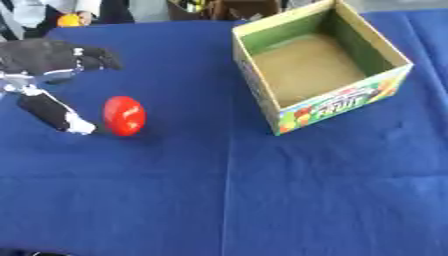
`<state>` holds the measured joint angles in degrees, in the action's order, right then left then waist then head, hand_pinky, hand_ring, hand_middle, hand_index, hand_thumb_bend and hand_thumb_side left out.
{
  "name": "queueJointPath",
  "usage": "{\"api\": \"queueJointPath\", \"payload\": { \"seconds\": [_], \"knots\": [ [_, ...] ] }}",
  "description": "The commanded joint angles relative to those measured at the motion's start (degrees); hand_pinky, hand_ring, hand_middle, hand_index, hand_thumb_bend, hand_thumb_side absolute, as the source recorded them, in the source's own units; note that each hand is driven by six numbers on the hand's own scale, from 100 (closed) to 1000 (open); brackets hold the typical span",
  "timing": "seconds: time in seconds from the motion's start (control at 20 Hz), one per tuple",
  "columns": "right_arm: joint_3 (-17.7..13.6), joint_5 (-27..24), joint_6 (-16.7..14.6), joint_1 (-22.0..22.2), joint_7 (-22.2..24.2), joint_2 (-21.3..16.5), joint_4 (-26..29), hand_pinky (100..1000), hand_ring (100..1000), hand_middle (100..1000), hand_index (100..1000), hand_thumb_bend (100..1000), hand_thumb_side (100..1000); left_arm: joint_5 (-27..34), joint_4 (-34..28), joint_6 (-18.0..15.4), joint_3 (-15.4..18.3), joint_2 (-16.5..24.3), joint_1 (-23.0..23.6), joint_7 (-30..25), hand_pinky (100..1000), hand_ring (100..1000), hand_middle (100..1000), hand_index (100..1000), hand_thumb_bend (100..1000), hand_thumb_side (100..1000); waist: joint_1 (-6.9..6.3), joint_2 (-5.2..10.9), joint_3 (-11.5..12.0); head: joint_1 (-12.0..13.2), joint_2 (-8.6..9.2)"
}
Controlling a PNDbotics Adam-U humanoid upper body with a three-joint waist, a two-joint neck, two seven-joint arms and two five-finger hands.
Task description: Pick up objects on the table and place them in the box.
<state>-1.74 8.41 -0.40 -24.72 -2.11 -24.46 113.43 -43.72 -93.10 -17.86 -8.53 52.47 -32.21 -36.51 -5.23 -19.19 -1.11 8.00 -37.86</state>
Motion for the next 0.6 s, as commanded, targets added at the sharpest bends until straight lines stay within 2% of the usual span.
{"api": "queueJointPath", "payload": {
  "seconds": [0.05, 0.35, 0.6],
  "knots": [
    [-0.2, -0.3, -0.2, -0.6, 0.2, -0.9, 1.2, 697, 747, 501, 713, 257, 670, -1.3, 1.7, -0.8, -0.7, 2.0, -1.3, -0.7, 727, 887, 951, 1000, 602, 617, 0.10, 0.83, -0.1, 0.3, 0.72],
    [-0.2, -0.2, -0.2, -0.7, 0.3, -0.8, 1.2, 697, 748, 501, 713, 258, 671, -2.8, 5.0, -2.0, -1.9, 1.2, -2.3, -0.4, 713, 874, 942, 1000, 557, 587, 0.00, 0.46, -0.4, 0.5, 0.87],
    [-0.2, -0.2, -0.2, -0.8, 0.3, -0.7, 1.2, 698, 749, 501, 714, 259, 671, -3.4, 8.0, -2.8, -2.6, 0.3, -2.9, -0.4, 708, 866, 933, 1000, 560, 585, 0.03, 0.18, -0.7, 0.7, 1.10]
  ]
}}
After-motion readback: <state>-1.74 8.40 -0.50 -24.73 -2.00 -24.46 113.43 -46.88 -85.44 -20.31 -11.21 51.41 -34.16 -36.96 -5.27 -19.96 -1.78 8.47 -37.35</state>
